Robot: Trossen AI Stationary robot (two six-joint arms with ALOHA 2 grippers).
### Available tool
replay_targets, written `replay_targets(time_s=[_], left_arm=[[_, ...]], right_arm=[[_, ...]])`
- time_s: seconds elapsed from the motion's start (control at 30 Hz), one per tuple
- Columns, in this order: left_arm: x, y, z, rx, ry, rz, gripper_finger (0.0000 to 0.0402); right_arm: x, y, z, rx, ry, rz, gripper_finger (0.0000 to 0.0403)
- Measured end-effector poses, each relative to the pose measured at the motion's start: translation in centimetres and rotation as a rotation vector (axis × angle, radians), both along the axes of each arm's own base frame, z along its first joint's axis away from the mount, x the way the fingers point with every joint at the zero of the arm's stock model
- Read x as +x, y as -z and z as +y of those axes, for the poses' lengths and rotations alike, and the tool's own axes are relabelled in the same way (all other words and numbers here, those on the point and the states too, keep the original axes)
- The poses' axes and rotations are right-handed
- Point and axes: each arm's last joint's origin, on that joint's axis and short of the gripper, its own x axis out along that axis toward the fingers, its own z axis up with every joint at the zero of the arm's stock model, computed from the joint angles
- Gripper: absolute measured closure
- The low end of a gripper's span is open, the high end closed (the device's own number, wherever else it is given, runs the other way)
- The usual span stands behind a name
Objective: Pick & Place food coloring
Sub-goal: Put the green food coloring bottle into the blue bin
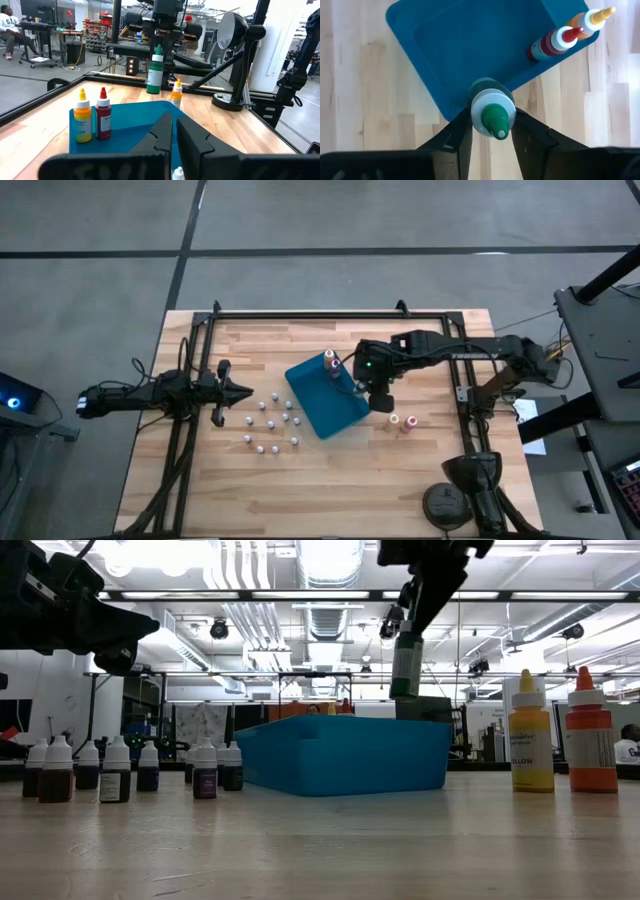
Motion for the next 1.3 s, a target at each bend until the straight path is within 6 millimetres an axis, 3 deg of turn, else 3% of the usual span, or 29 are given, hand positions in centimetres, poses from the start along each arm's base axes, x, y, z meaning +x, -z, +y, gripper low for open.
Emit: replay_targets(time_s=[0.37,0.73,1.3], left_arm=[[0.0,0.0,0.0,0.000,0.000,0.000,0.0402],[0.0,0.0,0.0,0.000,0.000,0.000,0.0402],[0.0,0.0,0.0,0.000,0.000,0.000,0.0402]], right_arm=[[3.6,0.4,-1.4,0.015,0.066,0.039,0.0296],[6.5,2.5,-2.9,0.032,0.135,0.091,0.0296],[6.7,4.6,-5.6,0.055,0.260,0.107,0.0296]])
